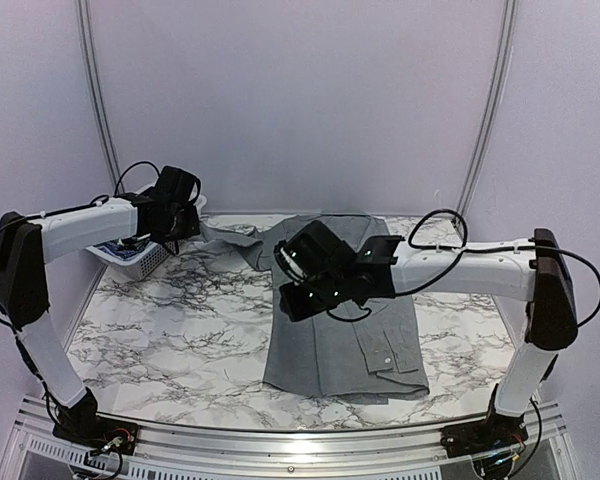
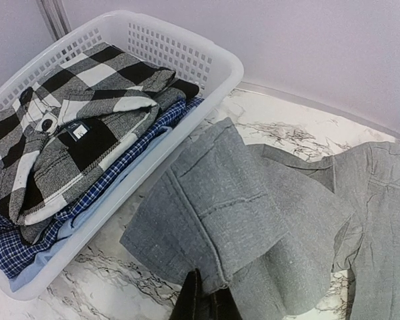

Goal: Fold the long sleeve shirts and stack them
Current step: Pick up the corner of the 1/3-folded shirt.

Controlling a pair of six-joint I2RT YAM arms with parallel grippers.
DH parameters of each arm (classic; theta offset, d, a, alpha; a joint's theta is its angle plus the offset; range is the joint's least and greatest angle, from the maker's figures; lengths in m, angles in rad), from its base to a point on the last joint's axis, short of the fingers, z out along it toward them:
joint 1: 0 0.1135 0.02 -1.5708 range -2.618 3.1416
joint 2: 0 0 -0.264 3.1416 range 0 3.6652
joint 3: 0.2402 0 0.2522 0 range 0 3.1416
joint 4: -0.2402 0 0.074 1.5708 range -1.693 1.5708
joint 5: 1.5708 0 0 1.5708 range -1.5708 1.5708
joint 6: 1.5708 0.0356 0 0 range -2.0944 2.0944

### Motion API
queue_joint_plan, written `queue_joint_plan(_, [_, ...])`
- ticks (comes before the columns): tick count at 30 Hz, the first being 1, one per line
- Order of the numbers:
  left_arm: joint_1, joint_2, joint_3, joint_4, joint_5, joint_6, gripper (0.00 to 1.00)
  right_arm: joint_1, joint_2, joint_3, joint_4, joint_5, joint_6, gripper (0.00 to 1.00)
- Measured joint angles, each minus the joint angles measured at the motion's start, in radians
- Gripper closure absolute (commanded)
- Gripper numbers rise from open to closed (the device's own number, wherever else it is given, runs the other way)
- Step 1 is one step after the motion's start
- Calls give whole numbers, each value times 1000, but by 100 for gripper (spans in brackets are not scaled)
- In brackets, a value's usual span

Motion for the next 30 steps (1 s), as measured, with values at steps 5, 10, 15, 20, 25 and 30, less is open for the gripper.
queue_joint_plan(5, [0, 0, 18, -24, 6, 31, 100, 172, 43, 5, -67, 32, 66, 81])
queue_joint_plan(10, [0, 1, 38, -37, 20, 48, 100, 295, 98, 21, -149, 56, 126, 82])
queue_joint_plan(15, [0, 1, 48, -40, 37, 48, 100, 338, 160, 68, -196, 66, 155, 82])
queue_joint_plan(20, [0, 1, 48, -41, 47, 48, 100, 344, 236, 151, -227, 97, 157, 78])
queue_joint_plan(25, [2, 1, 48, -41, 53, 48, 100, 344, 301, 237, -270, 152, 155, 78])
queue_joint_plan(30, [6, 1, 48, -41, 56, 48, 100, 344, 331, 251, -297, 171, 150, 78])
